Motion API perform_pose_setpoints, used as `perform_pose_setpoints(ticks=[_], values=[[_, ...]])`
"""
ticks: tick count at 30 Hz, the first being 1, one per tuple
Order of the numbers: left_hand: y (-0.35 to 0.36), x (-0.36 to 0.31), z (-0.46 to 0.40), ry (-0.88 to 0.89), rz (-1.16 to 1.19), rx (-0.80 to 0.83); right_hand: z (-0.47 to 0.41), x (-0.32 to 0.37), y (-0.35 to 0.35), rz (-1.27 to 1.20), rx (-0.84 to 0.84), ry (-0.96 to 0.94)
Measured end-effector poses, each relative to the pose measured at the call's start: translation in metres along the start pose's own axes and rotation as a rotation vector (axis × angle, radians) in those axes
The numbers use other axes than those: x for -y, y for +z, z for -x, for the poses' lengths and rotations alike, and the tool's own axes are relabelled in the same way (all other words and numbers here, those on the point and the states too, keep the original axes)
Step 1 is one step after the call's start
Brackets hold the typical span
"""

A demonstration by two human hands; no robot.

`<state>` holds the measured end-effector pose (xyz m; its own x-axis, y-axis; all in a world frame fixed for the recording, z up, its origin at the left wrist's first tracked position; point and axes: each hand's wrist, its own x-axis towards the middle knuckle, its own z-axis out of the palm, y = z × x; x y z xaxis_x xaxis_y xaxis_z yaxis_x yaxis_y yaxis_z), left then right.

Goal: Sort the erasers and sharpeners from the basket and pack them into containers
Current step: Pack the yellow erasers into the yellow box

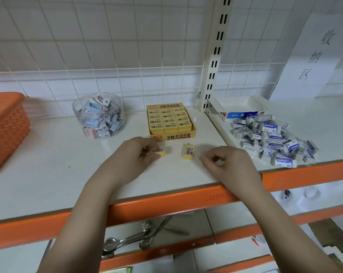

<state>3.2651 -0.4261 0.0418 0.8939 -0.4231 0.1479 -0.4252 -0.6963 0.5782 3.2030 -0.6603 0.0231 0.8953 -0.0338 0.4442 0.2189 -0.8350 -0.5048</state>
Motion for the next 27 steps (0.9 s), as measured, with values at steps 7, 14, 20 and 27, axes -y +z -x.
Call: perform_pose_setpoints(ticks=[7, 14, 20, 27], values=[[-0.015, 0.001, 0.032, -0.049, 0.196, -0.118, -0.061, 0.014, 0.004, 0.241, 0.593, -0.093], [-0.011, 0.011, 0.054, -0.143, 0.332, -0.249, -0.066, 0.014, 0.012, 0.142, 0.605, -0.026], [-0.010, 0.009, 0.058, -0.146, 0.399, -0.399, -0.060, 0.016, 0.015, -0.054, 0.410, 0.064], [-0.016, -0.003, 0.059, -0.140, 0.510, -0.472, -0.049, 0.046, -0.005, -0.759, 0.550, 0.434]])
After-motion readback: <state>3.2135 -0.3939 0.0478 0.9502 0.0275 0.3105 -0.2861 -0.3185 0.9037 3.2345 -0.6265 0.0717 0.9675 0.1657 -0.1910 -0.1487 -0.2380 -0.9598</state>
